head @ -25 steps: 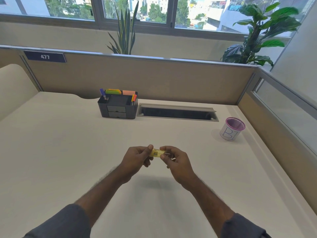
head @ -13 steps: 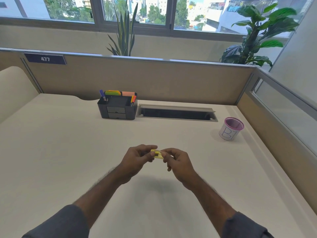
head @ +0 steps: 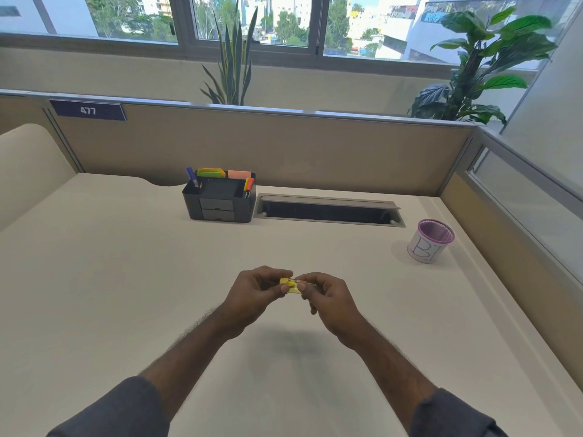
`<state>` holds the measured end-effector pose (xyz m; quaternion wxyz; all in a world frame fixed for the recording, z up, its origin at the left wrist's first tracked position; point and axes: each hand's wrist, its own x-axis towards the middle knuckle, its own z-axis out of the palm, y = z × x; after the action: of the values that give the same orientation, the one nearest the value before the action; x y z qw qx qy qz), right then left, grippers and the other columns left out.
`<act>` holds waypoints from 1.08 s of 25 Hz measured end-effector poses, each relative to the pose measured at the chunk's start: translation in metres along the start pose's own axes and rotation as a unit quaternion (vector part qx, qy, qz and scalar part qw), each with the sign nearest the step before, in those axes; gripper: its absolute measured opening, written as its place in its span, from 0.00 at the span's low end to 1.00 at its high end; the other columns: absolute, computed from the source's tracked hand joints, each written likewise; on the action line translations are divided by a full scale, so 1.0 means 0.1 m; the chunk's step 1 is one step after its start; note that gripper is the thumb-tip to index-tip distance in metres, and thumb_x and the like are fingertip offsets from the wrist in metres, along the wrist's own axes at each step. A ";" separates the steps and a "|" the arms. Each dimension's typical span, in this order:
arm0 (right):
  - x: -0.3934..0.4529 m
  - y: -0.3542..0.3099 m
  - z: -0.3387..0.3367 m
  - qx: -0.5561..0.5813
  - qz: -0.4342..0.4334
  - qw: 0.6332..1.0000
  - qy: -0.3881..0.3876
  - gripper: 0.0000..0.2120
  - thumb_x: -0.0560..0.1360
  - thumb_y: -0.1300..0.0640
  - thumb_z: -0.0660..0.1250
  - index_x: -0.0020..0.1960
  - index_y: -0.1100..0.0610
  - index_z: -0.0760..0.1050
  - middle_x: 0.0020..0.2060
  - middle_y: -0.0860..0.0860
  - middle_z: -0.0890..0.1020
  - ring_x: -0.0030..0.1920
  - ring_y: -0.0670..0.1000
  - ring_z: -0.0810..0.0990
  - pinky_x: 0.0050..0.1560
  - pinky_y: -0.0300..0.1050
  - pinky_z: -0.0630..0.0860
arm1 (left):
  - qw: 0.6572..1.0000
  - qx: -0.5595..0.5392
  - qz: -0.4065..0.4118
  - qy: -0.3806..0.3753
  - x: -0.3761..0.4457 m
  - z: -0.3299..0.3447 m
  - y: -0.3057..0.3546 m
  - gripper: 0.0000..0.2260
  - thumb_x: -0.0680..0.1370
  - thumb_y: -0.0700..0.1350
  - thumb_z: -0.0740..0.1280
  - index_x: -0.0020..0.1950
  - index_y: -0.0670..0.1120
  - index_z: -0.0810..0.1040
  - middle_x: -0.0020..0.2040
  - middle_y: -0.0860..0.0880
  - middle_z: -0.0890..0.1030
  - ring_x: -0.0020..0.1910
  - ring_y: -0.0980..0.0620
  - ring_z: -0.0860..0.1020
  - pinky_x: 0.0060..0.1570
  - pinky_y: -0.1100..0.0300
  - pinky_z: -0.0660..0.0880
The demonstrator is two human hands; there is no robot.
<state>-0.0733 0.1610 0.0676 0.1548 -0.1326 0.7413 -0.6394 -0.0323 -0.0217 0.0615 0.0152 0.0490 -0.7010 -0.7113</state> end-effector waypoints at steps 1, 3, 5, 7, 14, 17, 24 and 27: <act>0.02 0.00 0.01 -0.003 0.003 1.000 -0.004 0.07 0.77 0.56 0.68 0.52 0.56 0.83 0.30 0.44 0.80 0.30 0.39 0.75 0.32 0.36 0.72 | 1.000 0.004 -0.004 0.001 0.01 -0.01 0.00 0.11 0.75 0.36 0.73 0.54 0.47 0.86 0.48 0.48 0.87 0.46 0.54 0.83 0.49 0.60 0.79; 0.07 0.01 0.01 -0.013 0.005 1.000 -0.014 0.07 0.77 0.56 0.68 0.51 0.55 0.83 0.32 0.44 0.81 0.31 0.40 0.75 0.33 0.35 0.72 | 1.000 0.019 -0.010 0.004 0.03 -0.04 0.00 0.11 0.75 0.37 0.73 0.54 0.49 0.85 0.48 0.49 0.88 0.47 0.54 0.84 0.48 0.60 0.80; 0.13 0.02 0.02 -0.044 -0.002 0.999 -0.019 0.07 0.76 0.56 0.70 0.52 0.54 0.83 0.36 0.43 0.82 0.35 0.40 0.76 0.36 0.33 0.73 | 0.999 0.030 -0.013 0.016 0.06 -0.07 -0.01 0.11 0.75 0.37 0.73 0.54 0.51 0.85 0.48 0.49 0.88 0.48 0.54 0.84 0.48 0.62 0.80; 0.19 0.04 0.06 -0.105 -0.011 0.994 -0.017 0.09 0.74 0.55 0.72 0.53 0.54 0.82 0.42 0.45 0.83 0.39 0.41 0.77 0.39 0.32 0.72 | 0.999 0.029 -0.009 0.039 0.09 -0.10 -0.01 0.12 0.75 0.37 0.73 0.54 0.51 0.85 0.48 0.47 0.87 0.49 0.52 0.84 0.49 0.61 0.81; 0.45 0.05 0.32 -0.197 -0.042 0.979 -0.002 0.08 0.72 0.55 0.72 0.51 0.52 0.81 0.39 0.44 0.80 0.36 0.42 0.75 0.38 0.36 0.71 | 0.991 0.074 0.005 0.111 0.29 -0.23 -0.03 0.10 0.72 0.42 0.77 0.53 0.50 0.85 0.44 0.51 0.87 0.46 0.47 0.84 0.52 0.51 0.83; 0.60 0.00 0.46 -0.184 -0.040 0.982 -0.008 0.14 0.73 0.56 0.73 0.58 0.51 0.77 0.39 0.47 0.80 0.34 0.44 0.76 0.34 0.32 0.72 | 0.987 0.103 0.009 0.126 0.40 -0.35 0.01 0.11 0.74 0.42 0.76 0.55 0.49 0.85 0.45 0.52 0.87 0.45 0.50 0.84 0.52 0.49 0.83; 1.34 -0.42 0.84 -0.215 -0.144 0.966 -0.013 0.11 0.75 0.56 0.71 0.57 0.54 0.80 0.46 0.45 0.82 0.42 0.43 0.78 0.40 0.31 0.75 | 0.975 0.151 0.049 0.155 0.80 -0.92 0.41 0.17 0.73 0.42 0.75 0.62 0.46 0.82 0.51 0.48 0.85 0.48 0.49 0.84 0.51 0.53 0.83; 1.80 -0.60 1.13 -0.206 -0.180 0.962 -0.019 0.10 0.75 0.56 0.71 0.56 0.54 0.80 0.46 0.46 0.82 0.43 0.44 0.79 0.40 0.33 0.75 | 0.976 0.135 0.061 0.161 1.02 -1.28 0.55 0.18 0.73 0.40 0.75 0.62 0.48 0.82 0.50 0.48 0.86 0.49 0.49 0.84 0.52 0.53 0.83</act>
<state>-0.1929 -0.0213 0.1011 0.0198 -0.3052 0.8178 -0.4874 -0.1250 -0.1590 0.1098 0.1641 0.1215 -0.7807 -0.5906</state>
